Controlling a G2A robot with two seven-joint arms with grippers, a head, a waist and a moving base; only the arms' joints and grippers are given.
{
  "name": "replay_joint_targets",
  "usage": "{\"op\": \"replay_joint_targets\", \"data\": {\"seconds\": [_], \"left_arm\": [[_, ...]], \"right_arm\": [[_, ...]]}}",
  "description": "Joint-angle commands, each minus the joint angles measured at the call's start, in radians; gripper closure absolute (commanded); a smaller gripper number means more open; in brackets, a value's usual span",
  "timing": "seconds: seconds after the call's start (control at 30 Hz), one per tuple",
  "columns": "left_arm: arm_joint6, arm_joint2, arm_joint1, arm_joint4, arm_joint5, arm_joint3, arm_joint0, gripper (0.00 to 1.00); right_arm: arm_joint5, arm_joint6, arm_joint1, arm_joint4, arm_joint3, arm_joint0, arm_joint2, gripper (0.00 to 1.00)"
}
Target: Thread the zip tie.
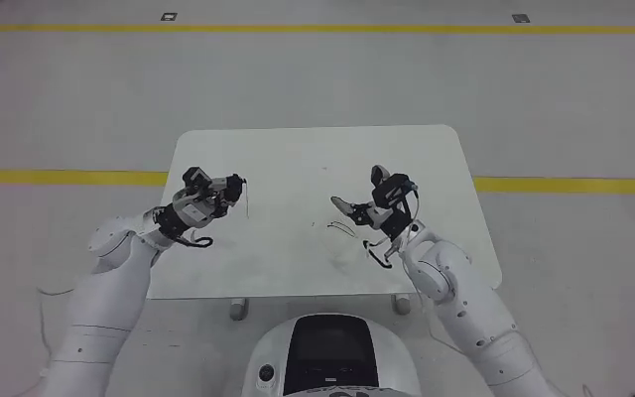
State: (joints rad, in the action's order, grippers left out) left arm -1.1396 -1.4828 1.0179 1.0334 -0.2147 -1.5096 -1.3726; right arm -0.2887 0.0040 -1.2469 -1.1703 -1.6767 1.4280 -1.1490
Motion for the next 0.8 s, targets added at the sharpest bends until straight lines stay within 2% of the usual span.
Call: {"op": "replay_joint_targets", "data": {"seconds": [0.0, 0.07, 0.77], "left_arm": [[-0.02, -0.001, 0.001, 0.048, -0.025, -0.001, 0.002, 1.0], [-0.03, 0.002, 0.002, 0.08, -0.046, 0.007, 0.003, 1.0], [-0.03, 0.002, 0.002, 0.08, -0.046, 0.007, 0.003, 1.0]], "right_arm": [[-0.001, 0.0, 0.0, 0.0, 0.0, 0.0, 0.0, 0.0], [-0.001, 0.0, 0.0, 0.0, 0.0, 0.0, 0.0, 0.0], [-0.001, 0.0, 0.0, 0.0, 0.0, 0.0, 0.0, 0.0]]}}
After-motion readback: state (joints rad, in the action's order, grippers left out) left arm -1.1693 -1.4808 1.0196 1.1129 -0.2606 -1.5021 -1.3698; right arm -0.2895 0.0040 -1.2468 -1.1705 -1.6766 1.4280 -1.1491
